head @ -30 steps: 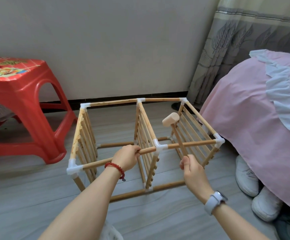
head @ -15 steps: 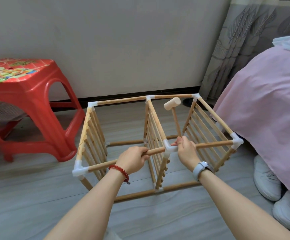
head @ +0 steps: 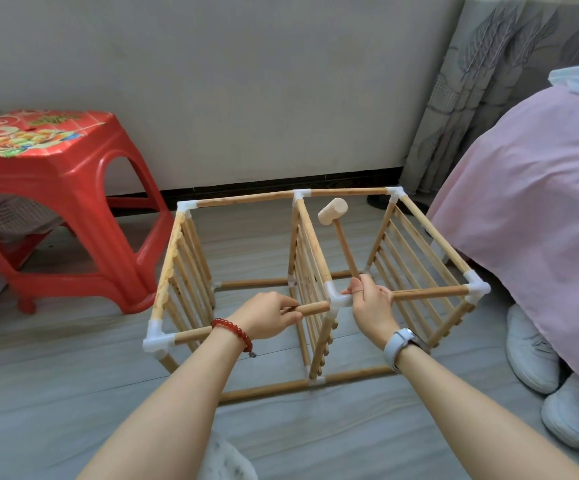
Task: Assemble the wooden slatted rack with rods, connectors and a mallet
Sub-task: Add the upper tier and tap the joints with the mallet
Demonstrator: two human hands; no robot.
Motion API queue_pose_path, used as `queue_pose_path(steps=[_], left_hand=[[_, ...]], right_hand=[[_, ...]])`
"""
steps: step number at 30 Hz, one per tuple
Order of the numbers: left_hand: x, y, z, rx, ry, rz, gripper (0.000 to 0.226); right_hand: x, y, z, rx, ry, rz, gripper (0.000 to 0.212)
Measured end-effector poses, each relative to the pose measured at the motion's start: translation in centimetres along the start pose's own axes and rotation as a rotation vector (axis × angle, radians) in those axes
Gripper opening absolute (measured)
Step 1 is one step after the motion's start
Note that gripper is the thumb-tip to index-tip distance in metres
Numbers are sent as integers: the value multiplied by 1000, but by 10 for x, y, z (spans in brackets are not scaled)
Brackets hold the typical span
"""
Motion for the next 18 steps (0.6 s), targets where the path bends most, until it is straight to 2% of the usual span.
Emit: queue_pose_path(steps=[1,3,5,7,10,12,15,18], left_hand=[[3,-2,2,-27,-32,1,37],[15,-18,12,-202,-146,-38,40],[31,-37,27,-442,-310,-20,39],[52,-49,47,-578,-514,54,42],[87,-45,65,-553,-777,88,53],[107,-38,72,-496,-870,190,69],[125,-31,74,-471,-895,306,75],[128,-32,75,-439,-870,193,63]], right_hand=[[2,1,-1,-19,0,46,28],[9,3,-4,-38,2,151,29],[12,3,-5,-31,16,230,29],[14,3,-5,-28,19,263,29],[17,3,-4,-39,20,296,30],[20,4,-1,-47,13,332,29],[19,9,2,-33,0,360,27],[17,5,1,27,-1,355,27]])
Point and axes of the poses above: each hand's wrist, its own z-axis away from the middle knuckle, its own y-axis out of the palm, x = y × z, the point moved 4 cm from there along -z, towards the middle knuckle, and after that the axes turned 3 degrees about z, right-handed, at the moved point
